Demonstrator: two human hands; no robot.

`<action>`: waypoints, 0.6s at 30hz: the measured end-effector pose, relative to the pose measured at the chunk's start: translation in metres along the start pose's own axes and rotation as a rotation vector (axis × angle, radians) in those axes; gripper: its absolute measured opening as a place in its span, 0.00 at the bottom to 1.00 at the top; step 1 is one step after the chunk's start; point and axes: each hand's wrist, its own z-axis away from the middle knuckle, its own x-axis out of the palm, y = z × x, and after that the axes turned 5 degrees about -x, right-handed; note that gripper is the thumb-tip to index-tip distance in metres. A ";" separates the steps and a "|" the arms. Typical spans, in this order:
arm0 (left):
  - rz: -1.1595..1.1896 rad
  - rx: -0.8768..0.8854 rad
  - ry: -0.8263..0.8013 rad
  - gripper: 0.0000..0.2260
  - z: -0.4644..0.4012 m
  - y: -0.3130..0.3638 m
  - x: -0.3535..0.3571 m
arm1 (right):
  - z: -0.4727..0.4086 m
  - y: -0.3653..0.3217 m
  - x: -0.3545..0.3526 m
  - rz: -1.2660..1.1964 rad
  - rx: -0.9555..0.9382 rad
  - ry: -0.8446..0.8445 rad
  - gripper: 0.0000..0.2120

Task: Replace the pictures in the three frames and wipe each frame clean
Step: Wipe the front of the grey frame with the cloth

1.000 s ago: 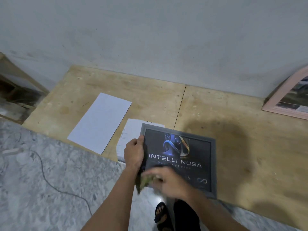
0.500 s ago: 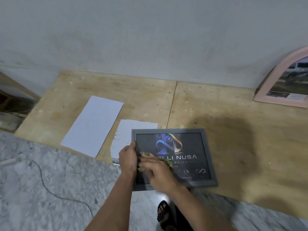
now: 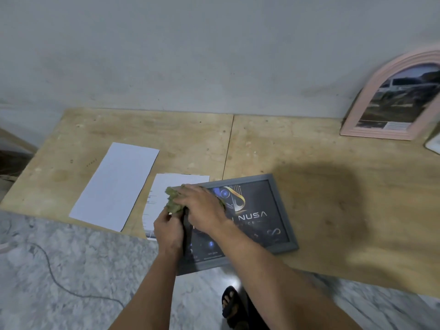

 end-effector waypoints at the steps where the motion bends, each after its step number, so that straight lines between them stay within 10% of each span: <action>1: 0.004 -0.007 0.011 0.08 0.002 0.000 0.000 | 0.006 0.006 0.005 0.074 -0.008 0.020 0.26; 18: 0.040 -0.123 0.066 0.05 0.001 -0.002 0.005 | 0.156 0.100 -0.040 0.139 0.278 0.171 0.29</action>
